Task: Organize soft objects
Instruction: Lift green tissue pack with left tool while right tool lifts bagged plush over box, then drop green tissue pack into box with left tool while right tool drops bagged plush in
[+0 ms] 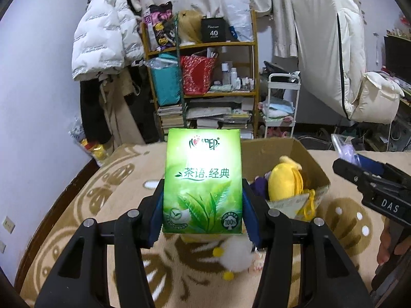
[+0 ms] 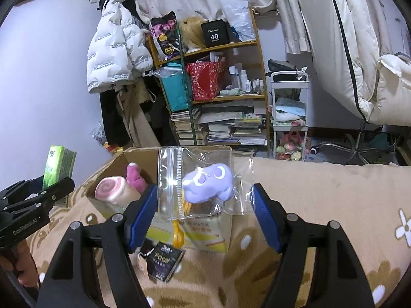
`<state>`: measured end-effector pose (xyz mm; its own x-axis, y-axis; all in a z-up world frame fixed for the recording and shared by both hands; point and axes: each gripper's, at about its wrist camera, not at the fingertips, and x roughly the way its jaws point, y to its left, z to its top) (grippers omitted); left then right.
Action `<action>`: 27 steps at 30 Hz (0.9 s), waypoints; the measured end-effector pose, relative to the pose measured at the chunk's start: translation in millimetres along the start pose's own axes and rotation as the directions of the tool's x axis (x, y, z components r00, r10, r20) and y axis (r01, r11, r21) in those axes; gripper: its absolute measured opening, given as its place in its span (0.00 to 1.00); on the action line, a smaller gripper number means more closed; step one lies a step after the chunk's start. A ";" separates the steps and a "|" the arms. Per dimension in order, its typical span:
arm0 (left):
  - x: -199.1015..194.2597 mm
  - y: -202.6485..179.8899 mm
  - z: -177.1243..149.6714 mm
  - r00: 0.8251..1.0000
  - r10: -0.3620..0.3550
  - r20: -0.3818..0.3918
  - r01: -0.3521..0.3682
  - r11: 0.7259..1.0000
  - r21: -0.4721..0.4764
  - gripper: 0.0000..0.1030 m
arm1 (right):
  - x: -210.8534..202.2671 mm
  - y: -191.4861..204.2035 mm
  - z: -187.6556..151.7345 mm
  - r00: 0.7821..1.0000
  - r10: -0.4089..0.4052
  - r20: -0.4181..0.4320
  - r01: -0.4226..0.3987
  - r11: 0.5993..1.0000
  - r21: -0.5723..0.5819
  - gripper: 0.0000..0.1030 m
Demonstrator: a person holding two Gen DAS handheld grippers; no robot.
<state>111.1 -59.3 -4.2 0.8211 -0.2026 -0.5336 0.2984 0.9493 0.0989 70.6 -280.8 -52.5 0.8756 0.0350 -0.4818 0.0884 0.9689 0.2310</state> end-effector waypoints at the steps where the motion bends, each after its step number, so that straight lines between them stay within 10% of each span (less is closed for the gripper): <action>1: 3.5 -0.8 2.5 1.000 -0.002 0.009 0.002 1.000 0.000 0.50 | 2.6 -0.8 1.2 1.000 0.003 0.000 -0.003 1.000 0.003 0.75; 27: 74.0 -42.4 10.5 0.992 -0.096 -0.076 0.105 0.988 0.115 0.51 | 68.6 -15.5 20.5 0.991 0.130 -0.035 -0.128 0.990 0.049 0.76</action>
<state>164.4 -117.0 -39.1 0.7490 -0.2743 -0.6031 0.4367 0.8890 0.1380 139.1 -298.4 -71.8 0.8624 0.1694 -0.4770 -0.0014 0.9432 0.3323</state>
